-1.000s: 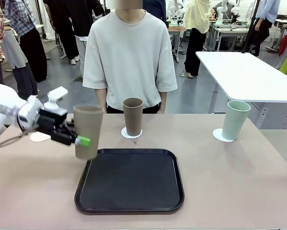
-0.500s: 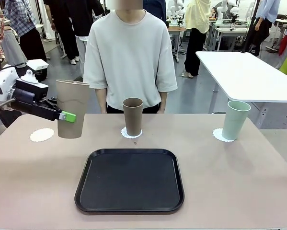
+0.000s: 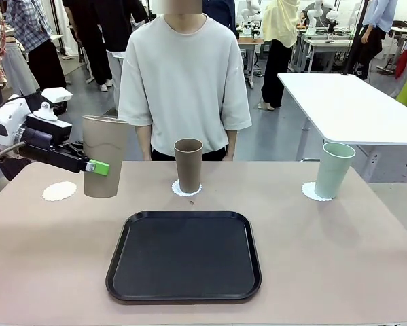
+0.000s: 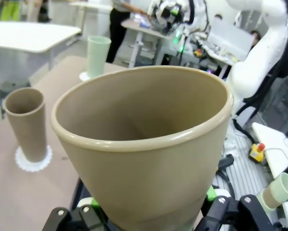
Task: Place coasters on the table and set cups on them.
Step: Take one Reusable plastic cup from the Flat Tray and place it on a coaster set by the human.
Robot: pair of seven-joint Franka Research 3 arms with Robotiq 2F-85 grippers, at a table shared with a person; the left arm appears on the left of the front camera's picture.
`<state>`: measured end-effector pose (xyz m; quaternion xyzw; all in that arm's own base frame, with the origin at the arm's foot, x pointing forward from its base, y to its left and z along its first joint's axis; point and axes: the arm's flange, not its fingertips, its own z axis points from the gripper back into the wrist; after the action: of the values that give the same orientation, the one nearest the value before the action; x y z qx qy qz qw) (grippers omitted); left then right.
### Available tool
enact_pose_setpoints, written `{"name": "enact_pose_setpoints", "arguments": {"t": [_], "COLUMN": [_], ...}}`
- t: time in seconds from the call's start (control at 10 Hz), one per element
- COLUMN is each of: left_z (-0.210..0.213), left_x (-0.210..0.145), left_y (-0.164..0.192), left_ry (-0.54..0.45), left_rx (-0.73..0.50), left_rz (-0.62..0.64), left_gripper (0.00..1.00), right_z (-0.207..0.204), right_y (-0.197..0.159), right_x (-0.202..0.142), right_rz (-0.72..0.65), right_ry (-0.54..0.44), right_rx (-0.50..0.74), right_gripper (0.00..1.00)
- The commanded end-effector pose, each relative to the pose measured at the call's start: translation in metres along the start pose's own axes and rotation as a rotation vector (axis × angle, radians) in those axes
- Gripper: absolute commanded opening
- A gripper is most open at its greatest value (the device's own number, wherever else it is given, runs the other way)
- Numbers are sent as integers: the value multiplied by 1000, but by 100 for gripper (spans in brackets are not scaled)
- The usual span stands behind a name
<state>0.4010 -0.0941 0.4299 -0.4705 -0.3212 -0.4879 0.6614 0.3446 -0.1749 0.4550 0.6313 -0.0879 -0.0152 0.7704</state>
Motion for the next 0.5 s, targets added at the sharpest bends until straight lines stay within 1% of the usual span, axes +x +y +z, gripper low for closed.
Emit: {"name": "enact_pose_setpoints", "arguments": {"t": [0.0, 0.1, 0.2, 0.3, 0.4], "left_z": [37, 55, 70, 92, 115], "left_x": [-3, -5, -8, -13, -18], "left_y": [41, 51, 70, 91, 101], "left_ry": [-12, -3, -25, -20, -32], "left_rx": [-87, -106, -165, -201, -222], "left_rz": [-96, -149, -215, -291, -325], "left_gripper": [84, 84, 84, 84, 84], "right_z": [2, 2, 2, 2, 2], "right_y": [1, 1, 1, 1, 1], "right_x": [1, 1, 1, 1, 1], "right_rz": [10, 10, 10, 10, 10], "right_ry": [3, 3, 3, 3, 3], "right_rx": [5, 5, 5, 5, 5], "right_gripper": [100, 100, 100, 100, 100]}}
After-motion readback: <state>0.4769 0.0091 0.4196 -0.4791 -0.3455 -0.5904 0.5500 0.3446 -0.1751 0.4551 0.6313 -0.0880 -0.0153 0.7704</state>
